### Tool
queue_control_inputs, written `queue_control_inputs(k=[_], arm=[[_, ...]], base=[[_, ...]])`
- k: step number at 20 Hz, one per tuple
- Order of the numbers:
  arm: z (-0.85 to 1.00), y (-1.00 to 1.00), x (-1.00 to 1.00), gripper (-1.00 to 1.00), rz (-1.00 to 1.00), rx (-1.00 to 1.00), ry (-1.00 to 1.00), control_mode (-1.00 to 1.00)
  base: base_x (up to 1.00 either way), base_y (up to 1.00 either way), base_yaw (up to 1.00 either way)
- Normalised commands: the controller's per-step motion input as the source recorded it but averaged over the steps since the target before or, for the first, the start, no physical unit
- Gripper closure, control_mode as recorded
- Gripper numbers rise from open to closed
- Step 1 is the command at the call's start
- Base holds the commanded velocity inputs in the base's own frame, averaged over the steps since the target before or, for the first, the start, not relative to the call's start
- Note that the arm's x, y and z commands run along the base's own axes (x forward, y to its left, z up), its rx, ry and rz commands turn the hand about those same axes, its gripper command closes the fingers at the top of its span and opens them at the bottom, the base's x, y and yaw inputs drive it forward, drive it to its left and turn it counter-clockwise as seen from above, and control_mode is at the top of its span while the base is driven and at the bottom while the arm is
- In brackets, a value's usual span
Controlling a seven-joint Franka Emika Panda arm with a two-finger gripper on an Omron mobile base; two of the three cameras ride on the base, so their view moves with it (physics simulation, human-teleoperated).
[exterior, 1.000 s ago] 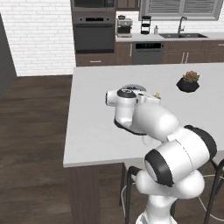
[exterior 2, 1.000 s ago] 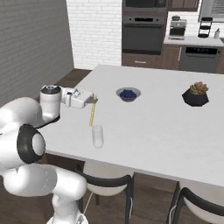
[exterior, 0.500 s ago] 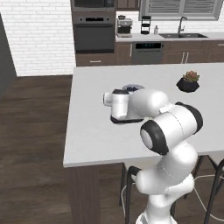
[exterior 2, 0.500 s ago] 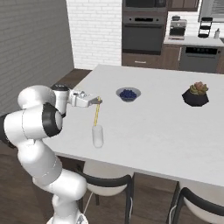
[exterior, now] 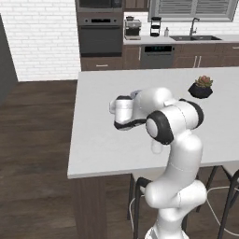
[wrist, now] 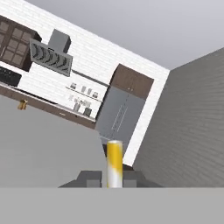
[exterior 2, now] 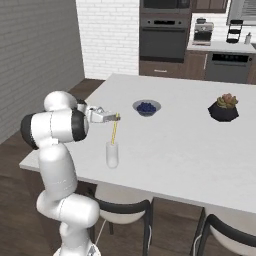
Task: Take a straw from the drawer in front and place it inside the glass cup on the dining counter.
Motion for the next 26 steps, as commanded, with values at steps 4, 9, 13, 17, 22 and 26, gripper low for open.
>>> queue_control_inputs(k=[4,9,13,17,22,26], arm=[[-0.24,-0.11,0.37,1.00,-0.10,-0.03,0.05,-1.00],[-0.23,-0.07,0.15,1.00,-0.09,-0.02,0.05,-1.00],[-0.37,0.00,-0.19,1.00,-0.08,0.00,0.09,-1.00],[-0.36,-0.01,-0.31,1.00,-0.08,0.00,0.09,-1.00],[-0.25,-0.06,-0.29,1.00,-0.09,0.00,0.04,-1.00],[-0.14,-0.10,-0.42,1.00,-0.08,0.00,0.00,-1.00]], base=[[0.00,0.00,0.00],[0.00,0.00,0.00],[0.00,0.00,0.00],[0.00,0.00,0.00],[0.00,0.00,0.00],[0.00,0.00,0.00]])
